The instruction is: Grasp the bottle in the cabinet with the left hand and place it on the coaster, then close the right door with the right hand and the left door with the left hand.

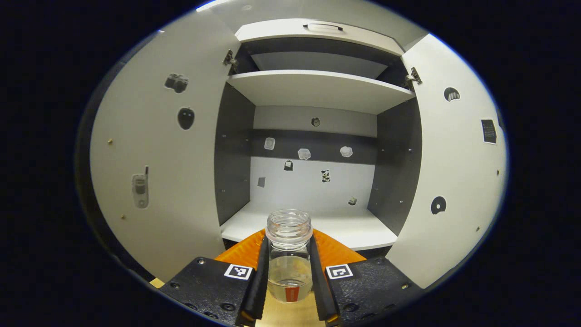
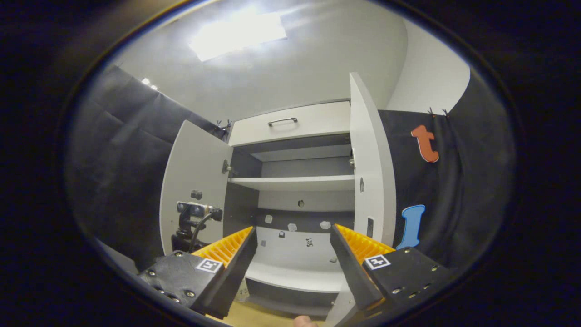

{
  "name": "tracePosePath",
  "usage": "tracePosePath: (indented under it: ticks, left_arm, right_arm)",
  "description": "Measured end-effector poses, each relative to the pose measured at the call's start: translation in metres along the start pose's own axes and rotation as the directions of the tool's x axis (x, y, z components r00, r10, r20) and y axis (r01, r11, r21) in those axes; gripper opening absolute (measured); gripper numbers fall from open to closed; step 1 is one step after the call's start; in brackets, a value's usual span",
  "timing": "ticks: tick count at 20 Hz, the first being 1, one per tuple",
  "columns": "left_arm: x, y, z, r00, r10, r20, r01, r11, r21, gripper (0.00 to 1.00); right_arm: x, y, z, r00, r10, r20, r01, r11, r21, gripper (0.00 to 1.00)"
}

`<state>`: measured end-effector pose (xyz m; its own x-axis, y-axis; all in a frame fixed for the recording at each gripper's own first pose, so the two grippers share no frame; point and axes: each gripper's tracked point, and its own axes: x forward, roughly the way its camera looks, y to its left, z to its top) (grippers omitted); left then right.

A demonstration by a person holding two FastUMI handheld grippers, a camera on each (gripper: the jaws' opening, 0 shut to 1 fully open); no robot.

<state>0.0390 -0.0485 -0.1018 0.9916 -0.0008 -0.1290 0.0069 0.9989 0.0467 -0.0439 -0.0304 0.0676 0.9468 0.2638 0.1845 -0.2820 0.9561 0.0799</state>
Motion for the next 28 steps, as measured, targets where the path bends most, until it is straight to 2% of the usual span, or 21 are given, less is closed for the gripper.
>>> tracePosePath:
  ticks: [1,3,4,7,12,15,21,22,23,26,27,28]
  left_arm:
    - [-0.009,0.003,-0.004,1.000,0.013,0.004,-0.013,1.000,0.003,0.48]
    - [-0.027,0.005,-0.021,1.000,0.027,-0.006,-0.027,1.000,0.014,0.42]
    - [-0.034,0.003,-0.032,1.000,0.025,-0.011,-0.025,1.000,0.014,0.45]
    - [-0.054,-0.003,-0.059,1.000,0.005,-0.008,-0.005,1.000,0.012,0.43]
    - [-0.081,-0.012,-0.107,1.000,-0.014,0.008,0.014,1.000,0.005,0.45]
    - [-0.093,-0.013,-0.140,1.000,-0.008,-0.023,0.007,1.000,-0.024,0.45]
    - [-0.108,0.000,-0.212,0.997,0.035,-0.070,-0.040,0.996,-0.077,0.45]
    - [-0.112,0.004,-0.225,0.996,0.045,-0.082,-0.052,0.995,-0.081,0.46]
    - [-0.114,0.005,-0.238,0.994,0.050,-0.098,-0.058,0.995,-0.085,0.43]
    - [-0.120,0.004,-0.272,0.989,0.042,-0.145,-0.056,0.994,-0.096,0.46]
    - [-0.121,0.004,-0.281,0.987,0.038,-0.159,-0.054,0.994,-0.095,0.46]
    - [-0.120,0.002,-0.288,0.985,0.034,-0.167,-0.051,0.994,-0.099,0.46]
  right_arm:
    - [-0.001,0.001,0.004,1.000,0.014,0.010,-0.014,1.000,0.000,0.98]
    - [-0.005,0.007,0.009,0.998,0.048,0.030,-0.048,0.999,-0.002,0.98]
    - [-0.007,0.009,0.010,0.998,0.057,0.037,-0.057,0.998,-0.006,0.98]
    - [-0.012,0.019,0.010,0.995,0.090,0.038,-0.090,0.996,0.000,0.98]
    - [-0.019,0.031,0.004,0.991,0.133,0.022,-0.132,0.991,-0.013,0.98]
    - [-0.023,0.039,-0.001,0.987,0.162,-0.004,-0.162,0.987,0.019,0.98]
    - [-0.030,0.044,-0.005,0.983,0.184,-0.020,-0.184,0.983,0.001,0.98]
    - [-0.031,0.045,-0.006,0.982,0.188,-0.024,-0.188,0.982,-0.010,0.93]
    - [-0.032,0.047,-0.008,0.980,0.195,-0.030,-0.195,0.981,-0.014,0.98]
    - [-0.036,0.053,-0.018,0.973,0.220,-0.067,-0.222,0.975,-0.016,0.98]
    - [-0.038,0.051,-0.019,0.973,0.220,-0.071,-0.222,0.975,-0.029,0.93]
    - [-0.040,0.052,-0.019,0.972,0.223,-0.075,-0.226,0.974,-0.035,0.98]
